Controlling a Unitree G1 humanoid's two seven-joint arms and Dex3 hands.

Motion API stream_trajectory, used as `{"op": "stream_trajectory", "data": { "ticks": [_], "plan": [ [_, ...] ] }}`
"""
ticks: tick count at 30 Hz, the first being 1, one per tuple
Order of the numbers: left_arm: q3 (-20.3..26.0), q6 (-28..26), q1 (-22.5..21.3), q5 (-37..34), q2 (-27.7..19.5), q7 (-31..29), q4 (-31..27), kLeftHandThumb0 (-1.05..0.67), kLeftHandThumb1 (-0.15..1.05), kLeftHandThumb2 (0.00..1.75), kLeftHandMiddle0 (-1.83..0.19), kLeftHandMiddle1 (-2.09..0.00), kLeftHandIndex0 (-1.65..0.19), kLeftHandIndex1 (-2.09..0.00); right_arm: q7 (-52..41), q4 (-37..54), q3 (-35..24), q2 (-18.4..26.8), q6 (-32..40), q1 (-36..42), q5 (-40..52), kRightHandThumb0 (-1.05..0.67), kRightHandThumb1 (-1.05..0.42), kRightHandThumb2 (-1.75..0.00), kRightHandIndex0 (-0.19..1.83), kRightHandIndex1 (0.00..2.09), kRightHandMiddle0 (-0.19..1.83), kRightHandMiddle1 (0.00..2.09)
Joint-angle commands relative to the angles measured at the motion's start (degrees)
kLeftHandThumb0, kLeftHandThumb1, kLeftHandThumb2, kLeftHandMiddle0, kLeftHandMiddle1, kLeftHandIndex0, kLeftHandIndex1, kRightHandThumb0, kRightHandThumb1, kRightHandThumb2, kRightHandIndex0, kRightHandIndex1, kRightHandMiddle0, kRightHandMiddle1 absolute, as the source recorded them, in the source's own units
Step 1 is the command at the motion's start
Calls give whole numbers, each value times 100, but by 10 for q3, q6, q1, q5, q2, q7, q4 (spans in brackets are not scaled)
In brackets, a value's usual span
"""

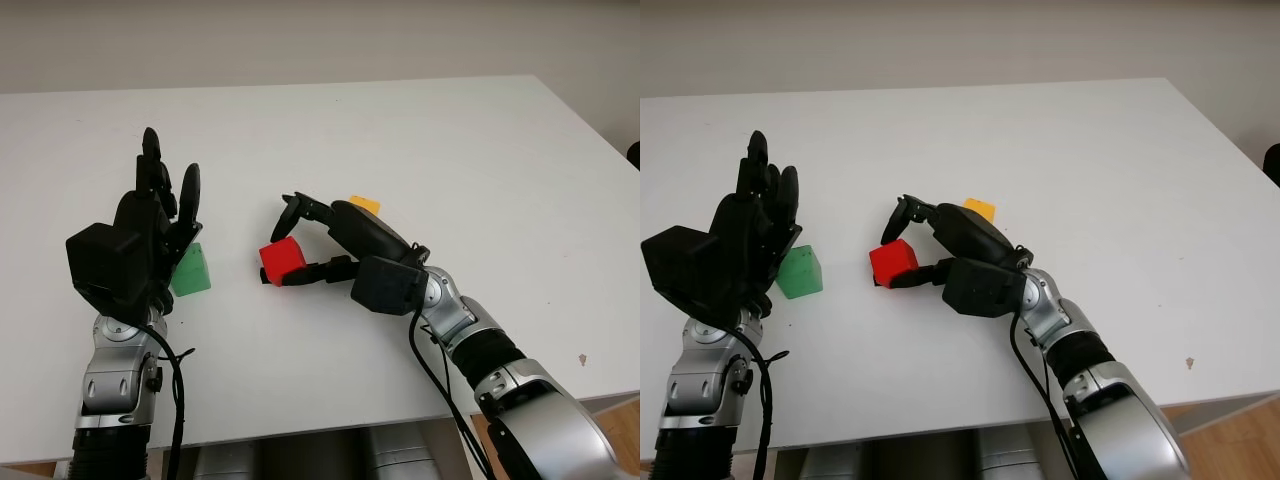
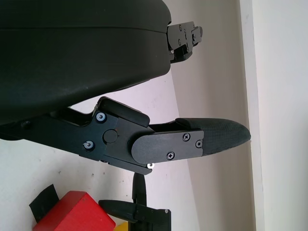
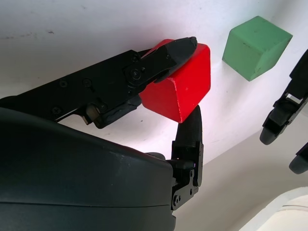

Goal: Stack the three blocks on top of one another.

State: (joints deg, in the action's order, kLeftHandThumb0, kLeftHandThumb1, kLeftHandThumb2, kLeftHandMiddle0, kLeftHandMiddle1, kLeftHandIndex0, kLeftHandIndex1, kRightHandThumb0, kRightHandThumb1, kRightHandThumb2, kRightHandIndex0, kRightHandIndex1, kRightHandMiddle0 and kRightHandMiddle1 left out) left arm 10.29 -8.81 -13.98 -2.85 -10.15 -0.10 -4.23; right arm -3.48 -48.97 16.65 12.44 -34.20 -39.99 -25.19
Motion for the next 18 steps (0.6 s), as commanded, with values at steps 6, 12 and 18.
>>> {"op": "stream_trajectory", "data": {
  "ticks": [6, 12, 18],
  "plan": [
    [1, -1, -4, 0, -5, -1, -8, -78, 105, 49, 19, 0, 17, -5, 11, -9, 10, 21, -18, -23, -17, -58, -92, -5, 15, 2, 16, 93],
    [0, 0, -7, 4, -6, 1, -5, -78, 105, 50, 19, 0, 17, -6, -7, 22, 12, 38, -10, -25, -20, -68, -94, -5, -1, 2, 11, 42],
    [1, 0, -7, 3, -4, 1, -6, -78, 105, 50, 19, 0, 16, -6, -70, 105, -3, 64, -12, -4, 22, -79, -96, -6, -16, 0, 0, 22]
  ]
}}
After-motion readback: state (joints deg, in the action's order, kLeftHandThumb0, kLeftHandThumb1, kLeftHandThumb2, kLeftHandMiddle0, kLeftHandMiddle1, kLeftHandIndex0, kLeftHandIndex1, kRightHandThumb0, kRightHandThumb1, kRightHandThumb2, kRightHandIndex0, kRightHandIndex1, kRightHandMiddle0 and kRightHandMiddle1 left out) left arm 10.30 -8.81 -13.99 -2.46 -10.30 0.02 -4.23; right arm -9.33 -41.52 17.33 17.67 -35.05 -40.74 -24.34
